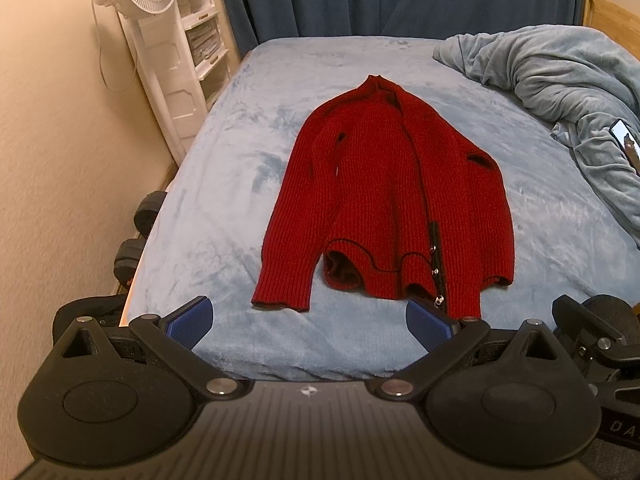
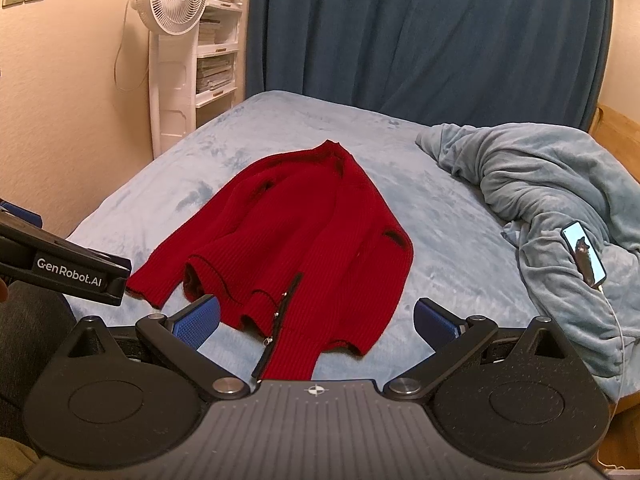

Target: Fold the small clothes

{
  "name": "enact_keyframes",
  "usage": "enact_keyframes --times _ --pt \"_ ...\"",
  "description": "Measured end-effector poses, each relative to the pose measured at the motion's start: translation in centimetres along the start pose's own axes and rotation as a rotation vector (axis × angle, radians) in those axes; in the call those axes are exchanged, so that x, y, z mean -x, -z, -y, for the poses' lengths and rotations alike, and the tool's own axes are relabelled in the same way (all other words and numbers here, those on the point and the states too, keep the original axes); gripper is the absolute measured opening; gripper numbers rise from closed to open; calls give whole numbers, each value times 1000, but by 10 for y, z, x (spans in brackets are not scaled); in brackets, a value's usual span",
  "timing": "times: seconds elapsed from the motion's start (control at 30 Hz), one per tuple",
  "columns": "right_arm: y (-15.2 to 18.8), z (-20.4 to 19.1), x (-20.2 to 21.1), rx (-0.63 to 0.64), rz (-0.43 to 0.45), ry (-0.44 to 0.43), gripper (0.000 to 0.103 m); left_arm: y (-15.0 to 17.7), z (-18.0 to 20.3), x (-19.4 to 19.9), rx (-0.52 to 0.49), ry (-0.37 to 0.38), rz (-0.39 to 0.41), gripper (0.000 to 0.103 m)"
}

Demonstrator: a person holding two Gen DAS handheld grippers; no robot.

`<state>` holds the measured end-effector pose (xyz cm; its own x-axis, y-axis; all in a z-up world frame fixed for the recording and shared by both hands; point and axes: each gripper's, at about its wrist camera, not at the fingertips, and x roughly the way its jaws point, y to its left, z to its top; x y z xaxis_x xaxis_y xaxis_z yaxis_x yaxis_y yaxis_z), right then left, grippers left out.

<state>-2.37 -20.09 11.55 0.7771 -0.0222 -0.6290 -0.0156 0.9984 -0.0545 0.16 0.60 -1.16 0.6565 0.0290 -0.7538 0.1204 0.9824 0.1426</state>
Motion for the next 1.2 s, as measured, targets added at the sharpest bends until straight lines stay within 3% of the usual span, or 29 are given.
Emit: enact_keyframes --times 0.6,0.8,1.0,1.13,1.2 --pt "2 -3 -4 -9 -12 -8 102 1 0 -4 -3 6 -18 103" --pt "1 0 -14 -31 -48 -33 102 -8 -12 -24 38 26 -55 103" --pt "-7 30 -52 -157 -96 5 102 -34 -51 -81 96 -22 -42 103" --pt "-23 65 -102 -283 -109 40 102 -65 -81 -141 161 -83 10 103" --pt "-35 79 -138 -317 -104 46 102 -86 -92 -176 186 -74 25 103"
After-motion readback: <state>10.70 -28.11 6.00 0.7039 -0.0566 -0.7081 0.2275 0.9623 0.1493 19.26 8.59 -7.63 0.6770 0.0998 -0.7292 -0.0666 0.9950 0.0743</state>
